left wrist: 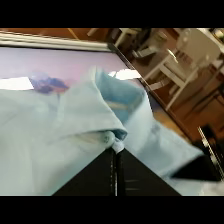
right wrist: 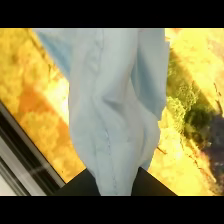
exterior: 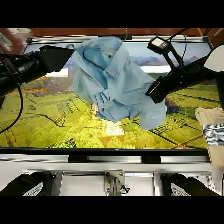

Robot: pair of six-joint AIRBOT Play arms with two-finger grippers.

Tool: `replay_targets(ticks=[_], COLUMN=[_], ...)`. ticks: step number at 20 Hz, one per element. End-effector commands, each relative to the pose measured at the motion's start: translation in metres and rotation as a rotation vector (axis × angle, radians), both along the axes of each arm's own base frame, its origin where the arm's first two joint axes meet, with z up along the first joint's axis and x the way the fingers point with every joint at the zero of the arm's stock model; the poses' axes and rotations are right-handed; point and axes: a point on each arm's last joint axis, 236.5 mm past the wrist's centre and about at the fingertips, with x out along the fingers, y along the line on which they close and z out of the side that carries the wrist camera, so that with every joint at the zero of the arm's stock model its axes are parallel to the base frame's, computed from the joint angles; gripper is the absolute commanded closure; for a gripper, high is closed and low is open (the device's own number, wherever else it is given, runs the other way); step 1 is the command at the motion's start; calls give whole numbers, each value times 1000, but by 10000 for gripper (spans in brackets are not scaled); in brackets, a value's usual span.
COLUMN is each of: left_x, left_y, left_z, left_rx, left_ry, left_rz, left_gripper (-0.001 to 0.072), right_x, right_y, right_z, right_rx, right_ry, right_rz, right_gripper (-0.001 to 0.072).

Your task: Fold the shirts.

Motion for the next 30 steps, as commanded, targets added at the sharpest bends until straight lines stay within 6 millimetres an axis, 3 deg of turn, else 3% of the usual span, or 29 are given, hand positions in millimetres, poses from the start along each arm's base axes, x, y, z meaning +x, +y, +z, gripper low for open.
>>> replay_targets(ticks=[1,4,5,6,7,8,10,12,16,19,23,27,30], left_x=[-29,-29,-25,-20,-14,-8,-2,-4,-11,-13,-16,-16,-18], left_y=[-3,13,13,13,15,18,25,30,30,28,26,26,24], left_z=[-17,-46,-44,-39,-30,-19,3,18,21,16,11,9,3], left_rx=[153,283,274,256,234,207,161,135,139,150,164,167,181], left_ry=[35,91,83,62,34,-3,-68,-108,-113,-98,-81,-76,-57], left_rz=[-75,-50,-44,-25,1,33,84,106,98,85,69,66,50], left_gripper=[653,647,556,272,60,20,20,21,22,23,23,23,24], right_x=[11,7,4,1,0,2,12,30,46,35,8,-24,-46], right_y=[6,20,27,31,34,32,15,-28,-141,-231,-330,-395,-430], right_z=[21,56,68,78,87,96,112,128,178,192,198,207,215], right_rx=[112,202,239,272,299,312,282,186,93,63,19,-12,-36], right_ry=[30,-8,-15,-16,-17,-26,-97,-204,-397,-445,-488,-549,-598], right_rz=[-186,-168,-157,-156,-170,-200,-277,-442,-797,-1046,-1316,-1499,-1600], right_gripper=[646,646,646,646,646,646,646,646,647,647,647,648,648])
